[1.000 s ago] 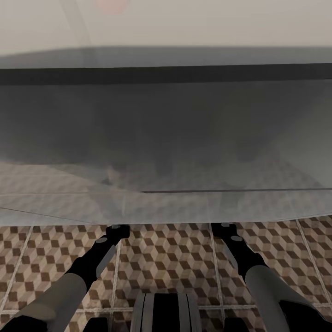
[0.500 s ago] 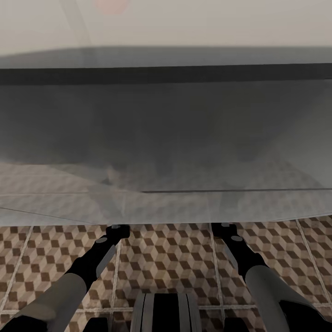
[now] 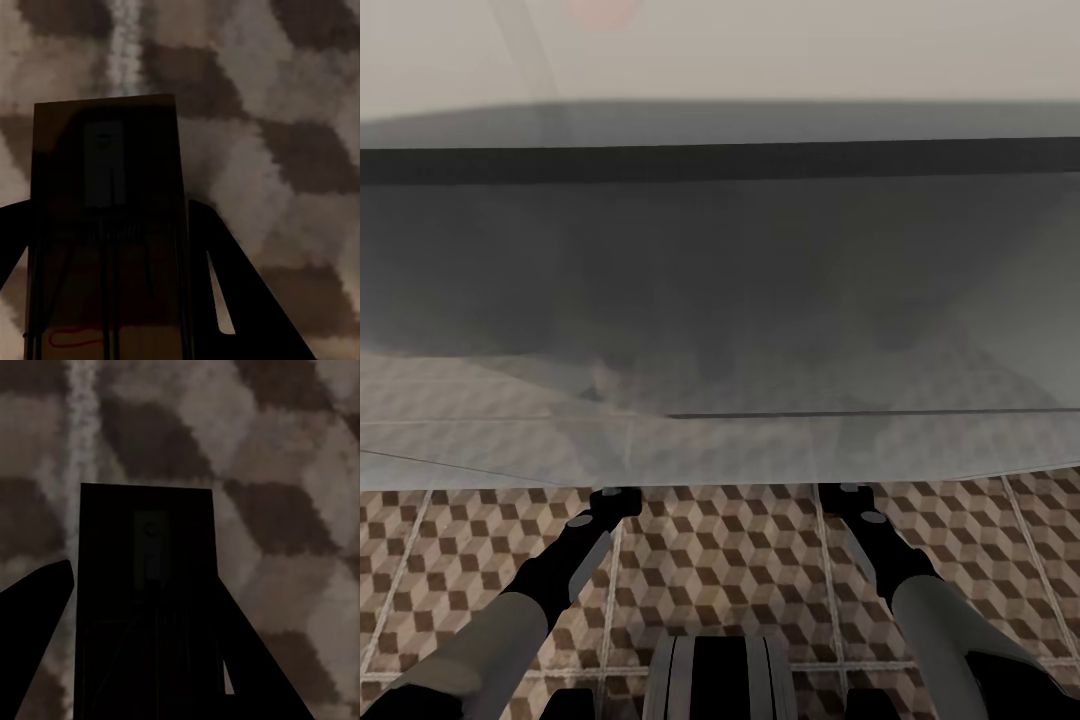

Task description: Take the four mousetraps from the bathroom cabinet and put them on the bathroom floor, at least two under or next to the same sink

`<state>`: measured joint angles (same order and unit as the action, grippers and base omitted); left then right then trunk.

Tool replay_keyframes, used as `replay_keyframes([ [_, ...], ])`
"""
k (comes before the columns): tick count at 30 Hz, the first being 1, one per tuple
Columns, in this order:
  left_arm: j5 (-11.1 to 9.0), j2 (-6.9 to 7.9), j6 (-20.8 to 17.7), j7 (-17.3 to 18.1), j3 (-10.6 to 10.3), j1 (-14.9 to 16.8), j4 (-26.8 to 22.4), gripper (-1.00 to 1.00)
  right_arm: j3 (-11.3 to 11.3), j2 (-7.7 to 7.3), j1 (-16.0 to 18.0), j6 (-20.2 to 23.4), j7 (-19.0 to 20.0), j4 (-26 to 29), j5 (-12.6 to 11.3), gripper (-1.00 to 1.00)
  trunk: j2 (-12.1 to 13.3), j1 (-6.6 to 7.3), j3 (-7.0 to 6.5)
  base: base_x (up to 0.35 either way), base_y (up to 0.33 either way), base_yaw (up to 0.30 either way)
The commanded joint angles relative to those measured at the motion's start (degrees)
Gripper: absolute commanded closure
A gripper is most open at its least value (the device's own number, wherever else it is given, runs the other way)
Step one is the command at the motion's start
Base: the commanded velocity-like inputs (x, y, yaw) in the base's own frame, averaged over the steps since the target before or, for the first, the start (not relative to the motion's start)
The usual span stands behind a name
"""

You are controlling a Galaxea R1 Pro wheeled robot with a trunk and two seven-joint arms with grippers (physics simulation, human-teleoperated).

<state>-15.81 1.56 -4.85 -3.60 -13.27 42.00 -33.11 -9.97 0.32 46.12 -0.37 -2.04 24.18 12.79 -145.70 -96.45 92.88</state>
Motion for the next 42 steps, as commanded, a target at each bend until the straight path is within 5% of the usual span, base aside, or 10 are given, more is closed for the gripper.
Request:
replay_keyframes([
  [1,-0.4,0.06,-0.3,-0.4,-0.4,0.0,-0.1,1.0,-0.2,0.04,0.0,-0.1,0.0,0.0,0.5,1.0,0.0,0.01,0.03,0.0,0.0,0.0],
  [42,-0.4,0.02,-0.3,-0.4,-0.4,0.0,-0.1,1.0,-0.2,0.04,0.0,-1.5,0.0,0.0,0.4,1.0,0.0,0.01,0.03,0.0,0.0,0.0],
])
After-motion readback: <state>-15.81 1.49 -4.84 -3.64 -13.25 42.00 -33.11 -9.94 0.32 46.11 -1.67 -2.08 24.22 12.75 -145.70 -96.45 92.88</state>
